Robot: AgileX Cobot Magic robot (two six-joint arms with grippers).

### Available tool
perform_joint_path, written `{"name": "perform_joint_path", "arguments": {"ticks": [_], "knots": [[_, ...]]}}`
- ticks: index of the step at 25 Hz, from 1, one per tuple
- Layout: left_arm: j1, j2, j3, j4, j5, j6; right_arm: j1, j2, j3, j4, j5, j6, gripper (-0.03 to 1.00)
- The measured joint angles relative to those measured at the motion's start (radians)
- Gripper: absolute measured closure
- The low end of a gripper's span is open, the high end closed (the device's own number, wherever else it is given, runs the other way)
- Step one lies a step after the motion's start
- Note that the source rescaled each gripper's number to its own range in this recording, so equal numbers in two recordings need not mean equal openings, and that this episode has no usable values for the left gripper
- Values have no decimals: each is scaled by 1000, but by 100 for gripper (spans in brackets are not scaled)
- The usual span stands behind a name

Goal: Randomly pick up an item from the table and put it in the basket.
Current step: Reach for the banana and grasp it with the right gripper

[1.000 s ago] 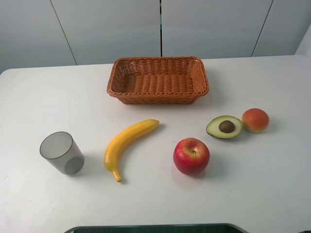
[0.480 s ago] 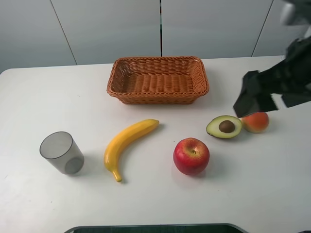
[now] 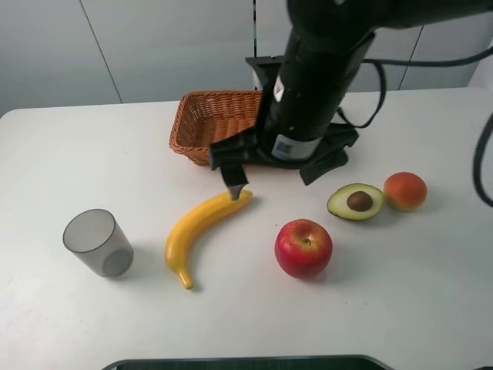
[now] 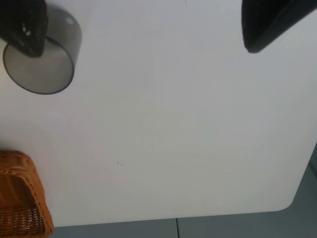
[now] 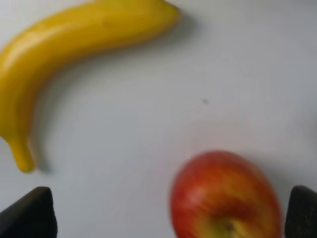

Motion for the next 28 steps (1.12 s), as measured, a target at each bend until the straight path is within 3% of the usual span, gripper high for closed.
{"name": "perform_joint_path", "arguments": {"ticks": [10,21,28], "knots": [[0,0,0,0,0,0,66,182,-129,-64,-135,287,-3],[0,0,0,0,0,0,68,374,-288,-82,-135,373,-3],[0,0,0,0,0,0,68,424,-306,-88,-109,444,-3]]}}
